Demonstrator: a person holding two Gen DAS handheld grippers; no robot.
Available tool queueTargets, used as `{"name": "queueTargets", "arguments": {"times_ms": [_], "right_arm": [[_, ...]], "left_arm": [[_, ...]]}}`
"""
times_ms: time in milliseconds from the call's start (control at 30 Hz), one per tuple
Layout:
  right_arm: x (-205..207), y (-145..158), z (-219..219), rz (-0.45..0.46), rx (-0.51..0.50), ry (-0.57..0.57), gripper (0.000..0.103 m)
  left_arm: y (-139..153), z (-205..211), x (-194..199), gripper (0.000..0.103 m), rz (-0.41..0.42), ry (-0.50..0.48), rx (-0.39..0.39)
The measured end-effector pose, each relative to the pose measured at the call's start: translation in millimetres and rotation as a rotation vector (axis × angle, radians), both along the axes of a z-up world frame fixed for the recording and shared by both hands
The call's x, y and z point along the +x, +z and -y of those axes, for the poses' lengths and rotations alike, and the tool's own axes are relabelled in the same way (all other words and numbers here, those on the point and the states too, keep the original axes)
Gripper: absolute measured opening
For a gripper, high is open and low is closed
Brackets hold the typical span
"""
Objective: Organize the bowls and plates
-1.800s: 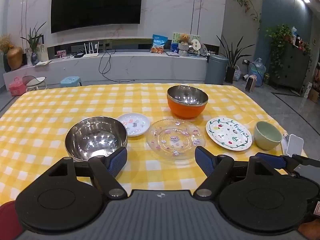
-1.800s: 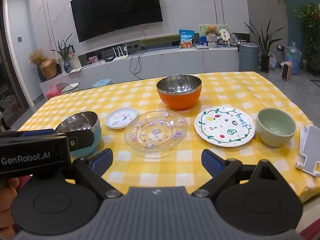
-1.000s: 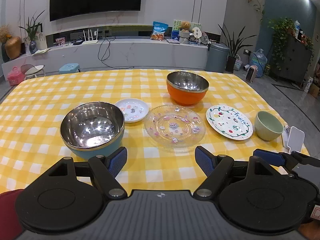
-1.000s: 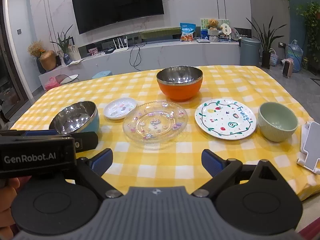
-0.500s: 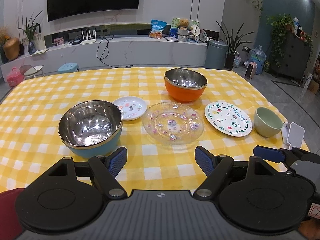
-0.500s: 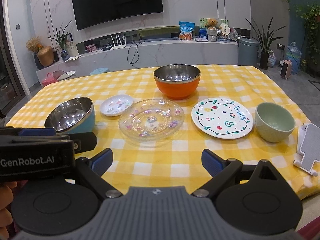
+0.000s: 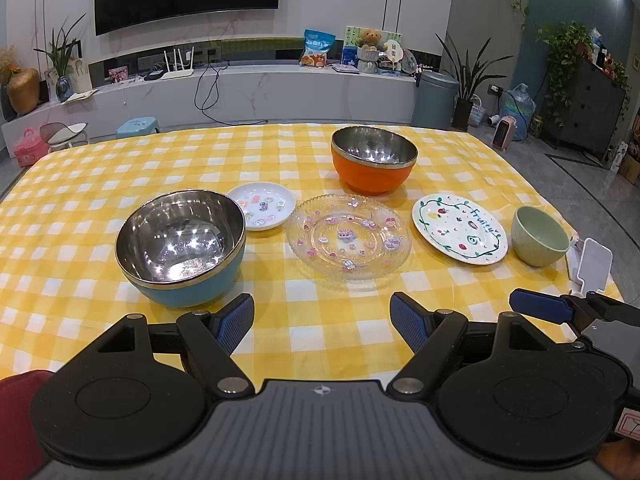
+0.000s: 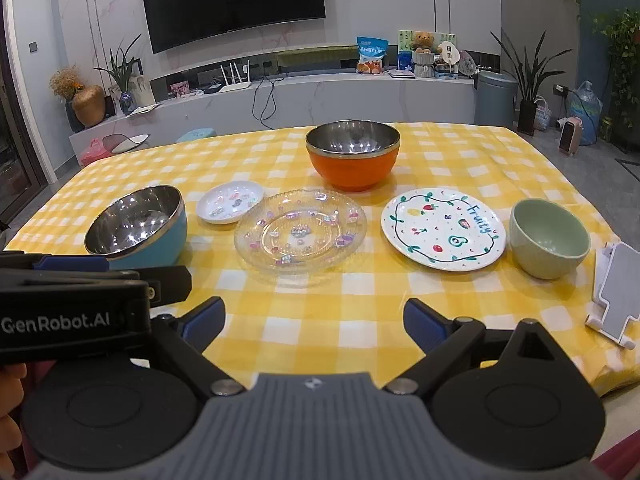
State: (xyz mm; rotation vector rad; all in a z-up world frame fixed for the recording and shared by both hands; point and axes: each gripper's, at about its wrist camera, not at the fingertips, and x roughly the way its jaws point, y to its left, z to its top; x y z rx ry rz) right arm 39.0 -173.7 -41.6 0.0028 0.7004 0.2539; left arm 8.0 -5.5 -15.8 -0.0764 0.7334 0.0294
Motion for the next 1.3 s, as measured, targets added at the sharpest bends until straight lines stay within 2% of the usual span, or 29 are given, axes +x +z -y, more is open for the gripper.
{"name": "queueTargets", "arguments": {"times_ms": [900, 1067, 1100, 1200, 1300], "right_arm": [[1, -3, 0, -0.018, 0.008, -0.010, 0.094], [0, 1, 1, -0.010, 0.033, -0.023, 0.095], [0, 2, 0, -0.011, 0.029, -0.034, 0.098], [0, 4, -3, -0.002, -0.016, -0.061, 0.099], [2, 9, -2, -0.010, 0.019, -0.059, 0.098]], "left_arm": [[-4, -6, 4, 0.091, -0.022, 0.002, -0.017], [-1, -13, 5, 0.091, -0.005, 0.032, -0.029], [1, -16, 5, 0.091, 0.007, 0.050, -0.029], [6, -23, 5, 0.091, 0.036, 0.104, 0.006], [12, -34, 5, 0.091, 0.067, 0.140, 0.036]]}}
